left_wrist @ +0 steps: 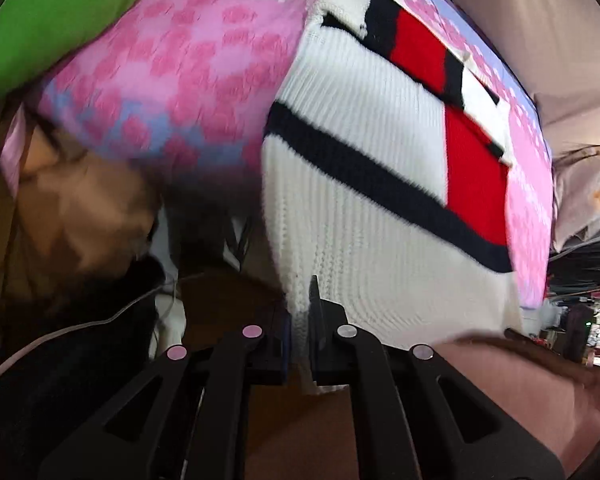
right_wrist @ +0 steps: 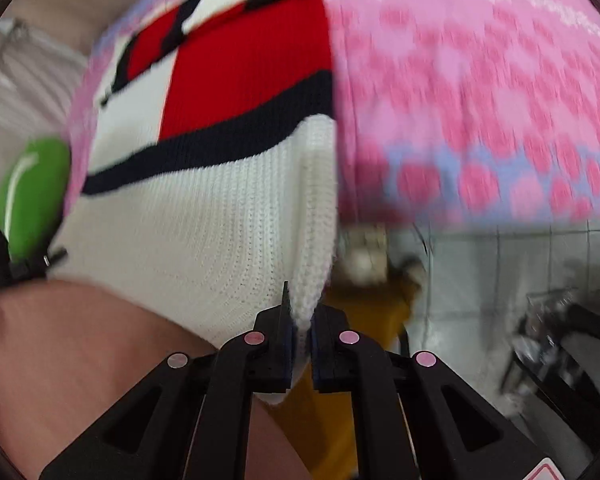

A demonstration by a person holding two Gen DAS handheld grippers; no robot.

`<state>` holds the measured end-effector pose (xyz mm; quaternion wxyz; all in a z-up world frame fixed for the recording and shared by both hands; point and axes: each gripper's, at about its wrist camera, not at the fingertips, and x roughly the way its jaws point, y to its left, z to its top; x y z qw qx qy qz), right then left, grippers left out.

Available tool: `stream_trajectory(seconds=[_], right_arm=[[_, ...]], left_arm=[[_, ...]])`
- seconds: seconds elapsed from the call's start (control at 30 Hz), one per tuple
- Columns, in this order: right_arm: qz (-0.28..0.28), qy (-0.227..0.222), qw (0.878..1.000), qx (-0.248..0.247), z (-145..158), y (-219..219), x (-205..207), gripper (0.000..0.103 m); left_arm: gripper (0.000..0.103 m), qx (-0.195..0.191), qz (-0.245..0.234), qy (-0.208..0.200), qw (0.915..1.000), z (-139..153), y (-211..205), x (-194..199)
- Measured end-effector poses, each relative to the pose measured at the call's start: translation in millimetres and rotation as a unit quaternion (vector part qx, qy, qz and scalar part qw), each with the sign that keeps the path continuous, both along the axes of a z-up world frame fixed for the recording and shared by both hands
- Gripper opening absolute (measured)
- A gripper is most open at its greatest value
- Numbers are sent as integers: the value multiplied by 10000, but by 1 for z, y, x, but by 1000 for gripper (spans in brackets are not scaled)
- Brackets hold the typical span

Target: Fold small clothes

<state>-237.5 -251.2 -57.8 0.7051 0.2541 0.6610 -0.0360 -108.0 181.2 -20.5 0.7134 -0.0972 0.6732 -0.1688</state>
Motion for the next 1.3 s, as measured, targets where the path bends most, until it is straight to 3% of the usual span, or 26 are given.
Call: stream_trajectory(seconds=[0.07, 0.13, 0.17, 0.23, 0.3, 0.37, 0.47, 0.57, 0.7, 0.77, 0.83, 0.9, 0.97, 1.0, 1.1, 1.2, 1.27, 1.3], right_arm=[[92, -96, 9998, 137, 17, 4, 0, 6], [-220, -650, 9974, 237, 41, -11, 20, 6], [-547, -1137, 9915, 331, 57, -27, 37, 6], [-1045, -1912, 9750, 441, 75, -57, 64, 6], [-1606, -2680, 9474, 694, 80, -87, 98, 5], [-1970, -3014, 9295, 803, 75, -103, 132, 5], [-2477, -3077, 9137, 957, 50, -129, 181, 6], [-2785, -2802, 9143, 894, 22, -146, 221, 6], [-3074, -2437, 9141, 1028, -18, -156, 246, 7], [-3135, -2363, 9134, 1077, -26, -159, 251, 9], [-3280, -2509, 9047, 1048, -26, -161, 250, 15], [-3390, -2808, 8925, 985, -17, -162, 243, 22], [-3429, -3169, 8818, 665, 0, -160, 227, 33], [-3331, -3226, 8847, 480, 6, -157, 223, 39], [-2519, -3035, 9178, -445, 17, -134, 220, 50], [-2066, -2754, 9352, -832, 4, -125, 240, 53], [-2001, -2625, 9398, -884, -7, -128, 257, 53], [-1915, -2526, 9434, -975, -13, -129, 269, 53]], left_arm=[[6, -58, 8, -416, 9991, 28, -7, 7], [6, -253, 172, -822, 9961, 49, -14, 29], [6, -500, 303, -1153, 9916, 62, -20, 54], [6, -736, 439, -1519, 9847, 72, -30, 89], [6, -890, 571, -1865, 9768, 73, -49, 130], [6, -885, 735, -2013, 9728, 66, -73, 176], [6, -839, 937, -2021, 9712, 52, -93, 218], [6, -674, 1117, -1770, 9755, 28, -122, 265], [8, -286, 1227, -1672, 9778, -5, -142, 290], [18, -152, 1308, -1680, 9770, -12, -147, 296], [48, -9, 1519, -1812, 9717, -15, -144, 296], [63, -33, 1651, -2124, 9631, -6, -135, 289], [65, -131, 1454, -2402, 9597, 6, -128, 278], [70, -129, 1327, -2499, 9591, 10, -126, 272], [77, 142, 966, -2715, 9575, 11, -129, 260], [77, 402, 793, -2487, 9645, -7, -146, 274], [76, 402, 767, -2257, 9703, -20, -157, 287], [69, 413, 757, -2083, 9743, -27, -163, 295]])
